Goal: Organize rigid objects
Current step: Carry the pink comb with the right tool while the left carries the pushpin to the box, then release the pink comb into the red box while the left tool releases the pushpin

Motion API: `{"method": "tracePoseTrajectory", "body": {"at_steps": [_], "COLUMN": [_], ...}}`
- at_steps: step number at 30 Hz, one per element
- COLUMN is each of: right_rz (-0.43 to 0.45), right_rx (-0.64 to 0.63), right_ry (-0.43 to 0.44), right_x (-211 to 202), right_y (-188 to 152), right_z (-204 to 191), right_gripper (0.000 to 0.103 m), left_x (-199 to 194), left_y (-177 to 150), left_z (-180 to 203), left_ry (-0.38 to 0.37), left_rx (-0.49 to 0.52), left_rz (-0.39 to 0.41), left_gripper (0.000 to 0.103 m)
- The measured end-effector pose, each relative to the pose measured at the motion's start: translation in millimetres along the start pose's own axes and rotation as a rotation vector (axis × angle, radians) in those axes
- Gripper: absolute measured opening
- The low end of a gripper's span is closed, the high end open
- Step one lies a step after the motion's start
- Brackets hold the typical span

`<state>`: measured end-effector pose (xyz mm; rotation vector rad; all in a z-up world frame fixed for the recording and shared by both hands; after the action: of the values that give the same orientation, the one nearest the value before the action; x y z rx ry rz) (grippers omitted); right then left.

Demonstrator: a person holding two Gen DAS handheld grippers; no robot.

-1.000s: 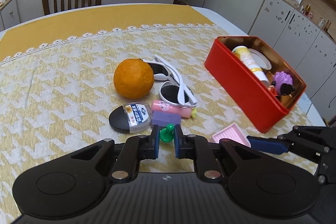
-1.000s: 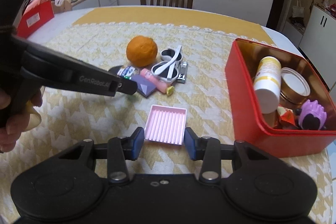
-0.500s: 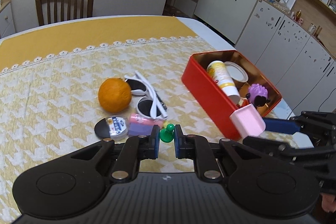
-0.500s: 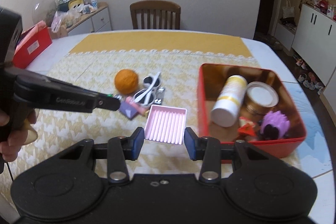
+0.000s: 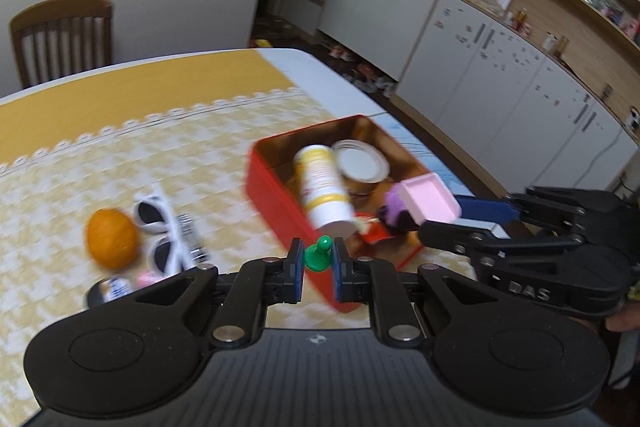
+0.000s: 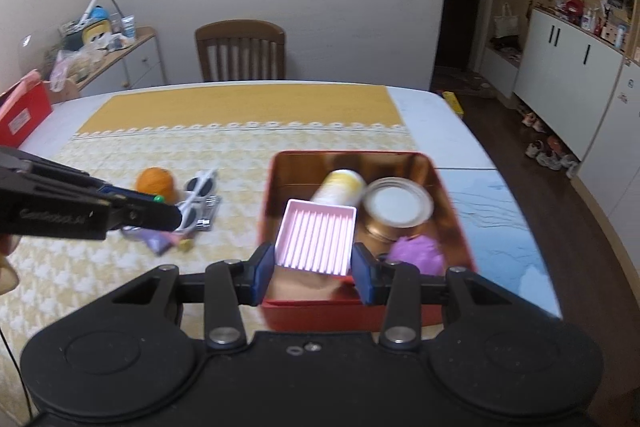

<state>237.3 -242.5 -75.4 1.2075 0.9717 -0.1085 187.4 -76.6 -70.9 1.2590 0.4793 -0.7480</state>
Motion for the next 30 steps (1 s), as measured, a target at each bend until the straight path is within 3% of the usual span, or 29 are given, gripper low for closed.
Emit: {"method": "tracePoseTrajectory", "body": {"at_steps": [11, 30], "right_rz": [-0.035, -0.158], "right_rx": [0.037, 0.079], "right_ry": [-0.014, 0.008], "right_x": [23.8, 103.7], "right_y": [13.7, 26.5], "right_z": [54.3, 80.9], "right_gripper": [0.041, 0.041], "left_x": [60.7, 133.1], "left_y": [13.6, 13.6], "left_z": [49.6, 60.0], "left_ry": [-0.026, 0.075], "left_rx": [0.052, 0.037], "left_rz": [-0.096, -0.216], "left_gripper": [0.013, 0.013]}}
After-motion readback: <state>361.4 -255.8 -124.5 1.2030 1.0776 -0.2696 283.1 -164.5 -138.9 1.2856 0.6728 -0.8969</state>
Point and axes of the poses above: each gripper's, at about its wrist camera, not at the fingertips, and x roughly the way its jaws point, z to its right, y to its top, the point moved 2 cm from there along x, roughly the way its jaws point
